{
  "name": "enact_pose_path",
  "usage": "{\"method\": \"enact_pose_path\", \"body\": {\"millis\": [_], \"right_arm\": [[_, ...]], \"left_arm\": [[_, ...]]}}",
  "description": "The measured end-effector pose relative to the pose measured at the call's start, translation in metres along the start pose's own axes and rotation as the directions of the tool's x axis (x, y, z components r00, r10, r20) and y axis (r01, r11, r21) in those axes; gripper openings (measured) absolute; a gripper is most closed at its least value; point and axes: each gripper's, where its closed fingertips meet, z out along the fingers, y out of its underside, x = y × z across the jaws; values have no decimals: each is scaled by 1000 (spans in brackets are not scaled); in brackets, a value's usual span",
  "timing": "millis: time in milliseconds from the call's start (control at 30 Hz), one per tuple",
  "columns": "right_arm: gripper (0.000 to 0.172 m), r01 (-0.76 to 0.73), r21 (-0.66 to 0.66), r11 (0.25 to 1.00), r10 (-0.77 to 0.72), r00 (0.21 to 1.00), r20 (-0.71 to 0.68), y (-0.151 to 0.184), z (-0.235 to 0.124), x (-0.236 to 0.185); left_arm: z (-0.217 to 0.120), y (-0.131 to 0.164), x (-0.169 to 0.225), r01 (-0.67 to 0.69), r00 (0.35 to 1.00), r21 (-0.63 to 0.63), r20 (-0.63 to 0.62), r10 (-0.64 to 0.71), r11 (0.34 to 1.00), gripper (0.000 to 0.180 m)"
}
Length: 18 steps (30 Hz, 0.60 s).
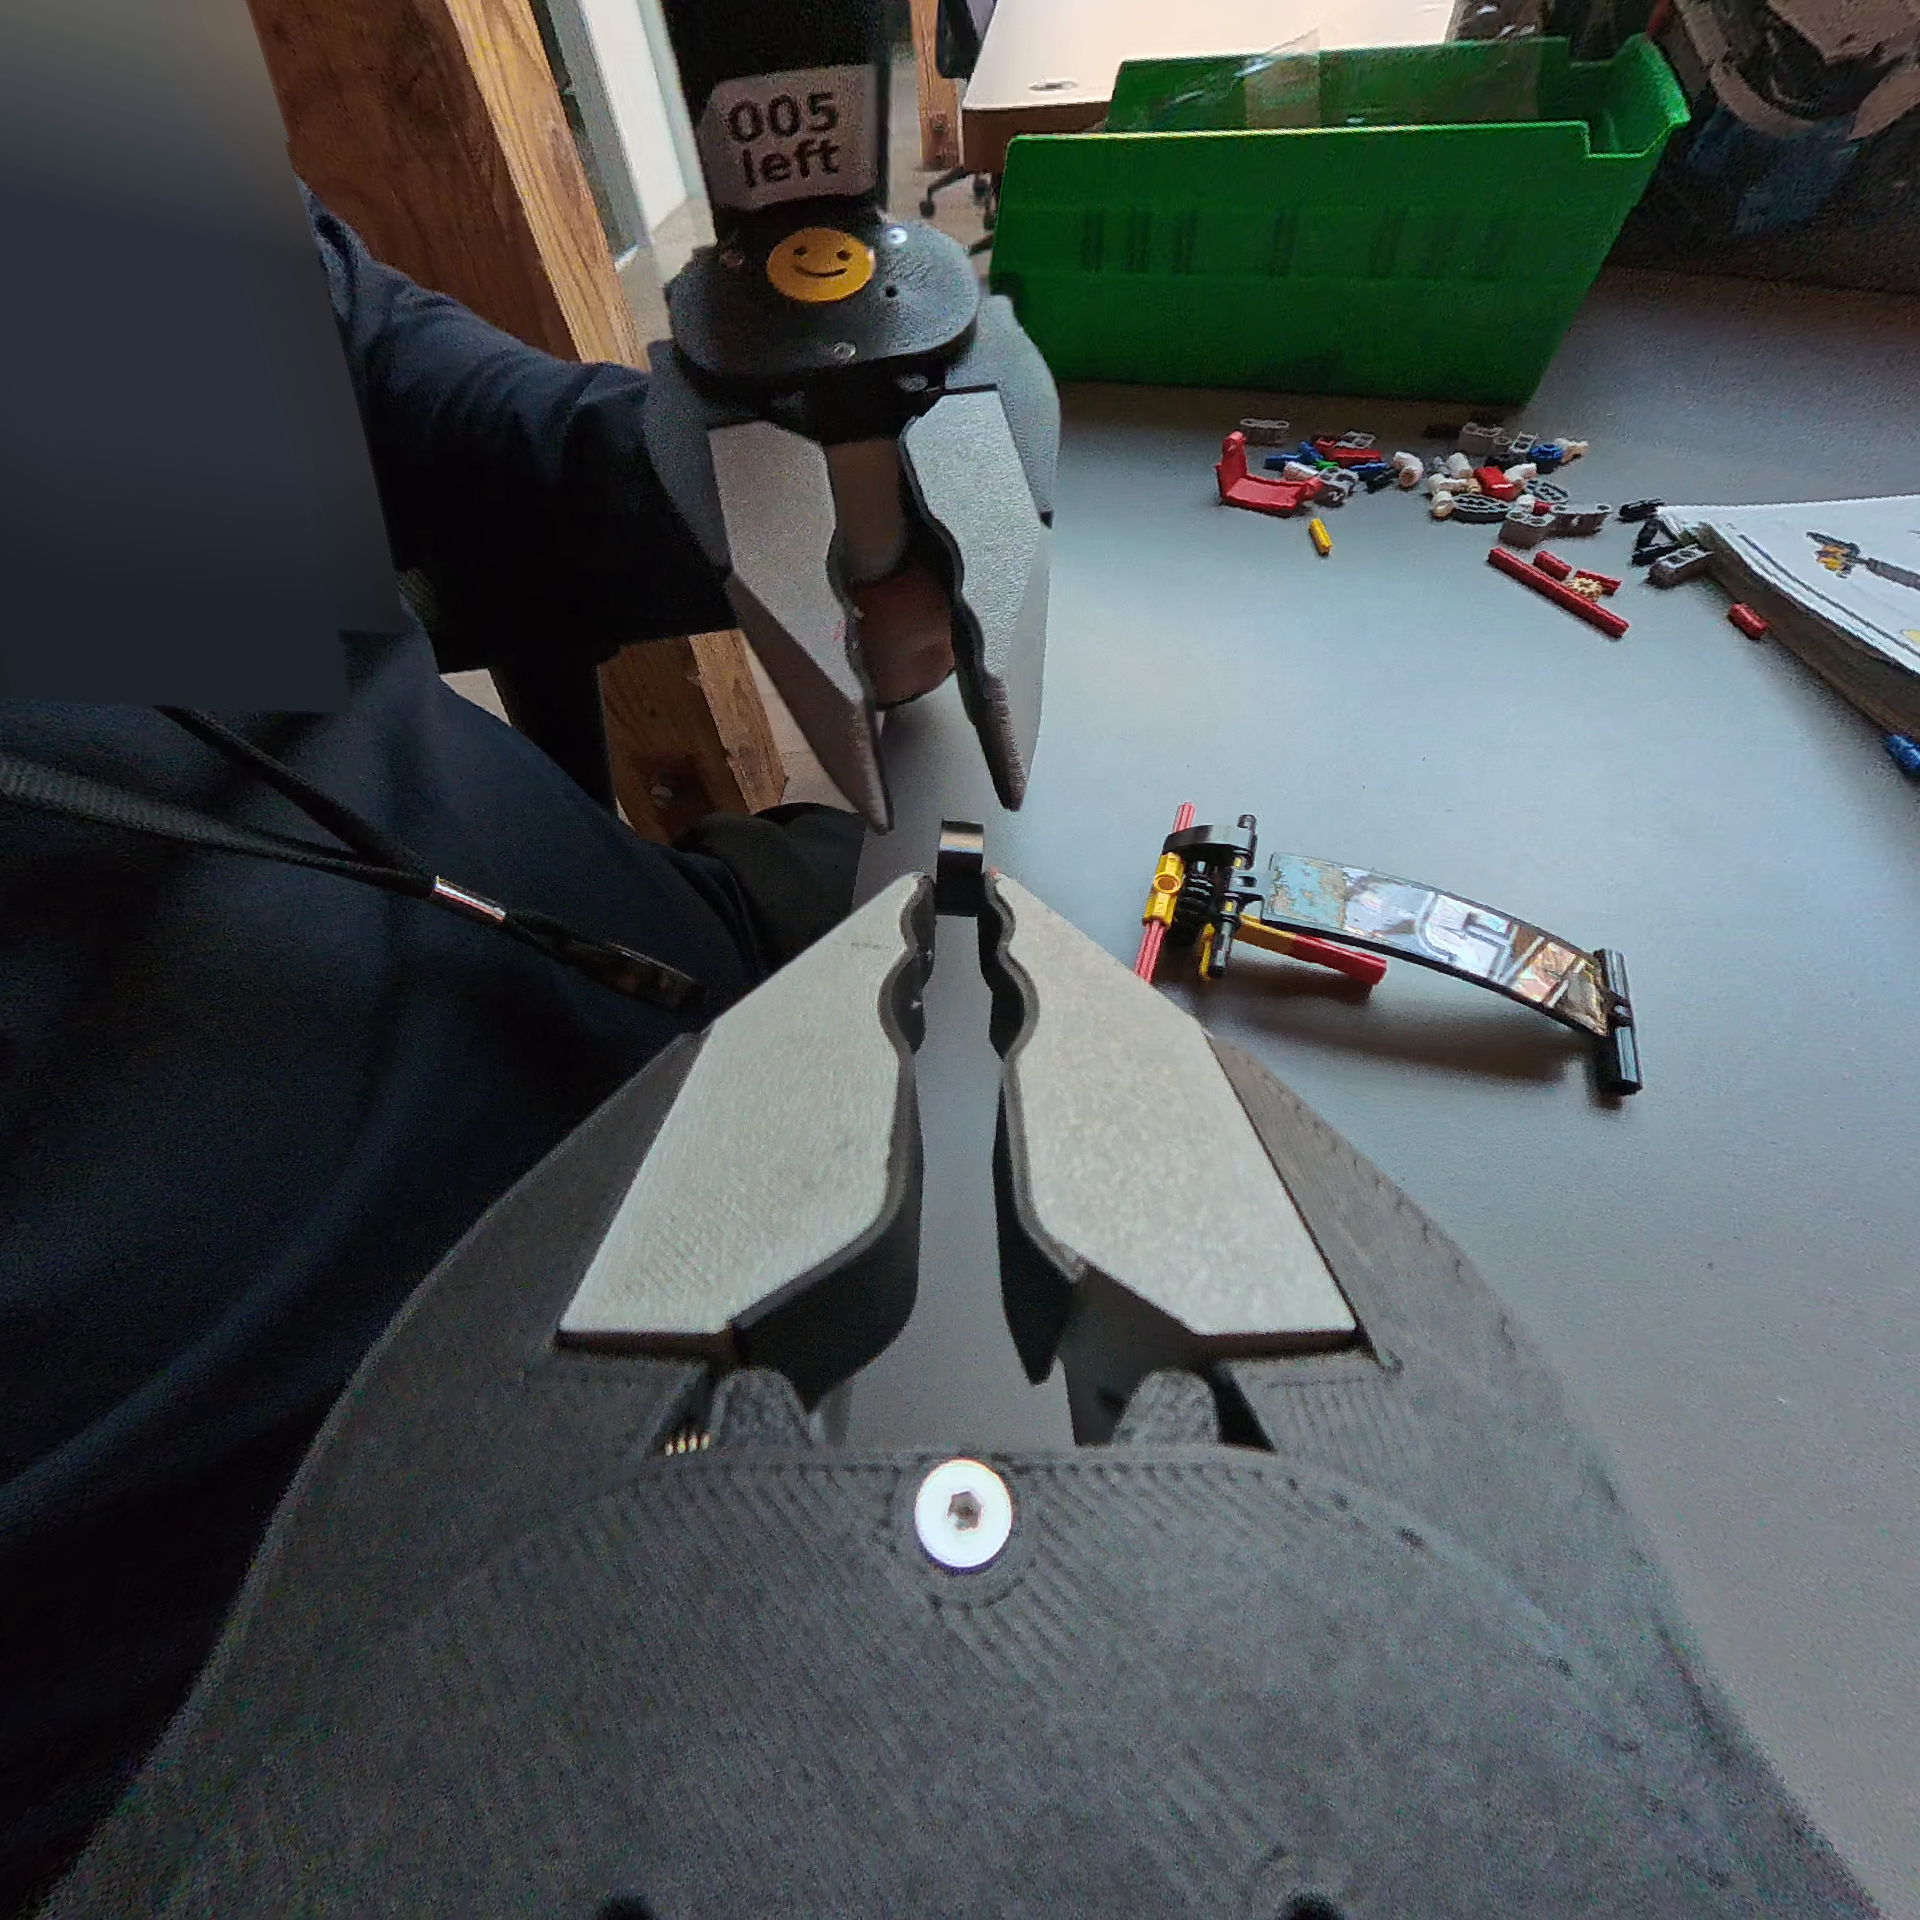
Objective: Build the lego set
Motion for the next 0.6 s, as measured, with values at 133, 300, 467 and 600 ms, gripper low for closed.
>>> {"method": "enact_pose_path", "body": {"millis": [133,300,467,600], "right_arm": [[6,29,-21,999,-28,999,23,2,3,-7],[6,33,-68,997,-29,997,67,8,7,-14],[6,0,-69,998,1,1000,10,8,6,-5],[6,-164,-39,986,155,972,-176,10,-1,25]], "left_arm": [[6,3,2,71,996,-20,-43,-72,997,16],[15,10,16,46,995,-67,-86,-52,997,10],[17,9,7,43,999,-54,-6,-44,998,6],[18,7,-22,-39,965,-80,254,58,996,6]]}}
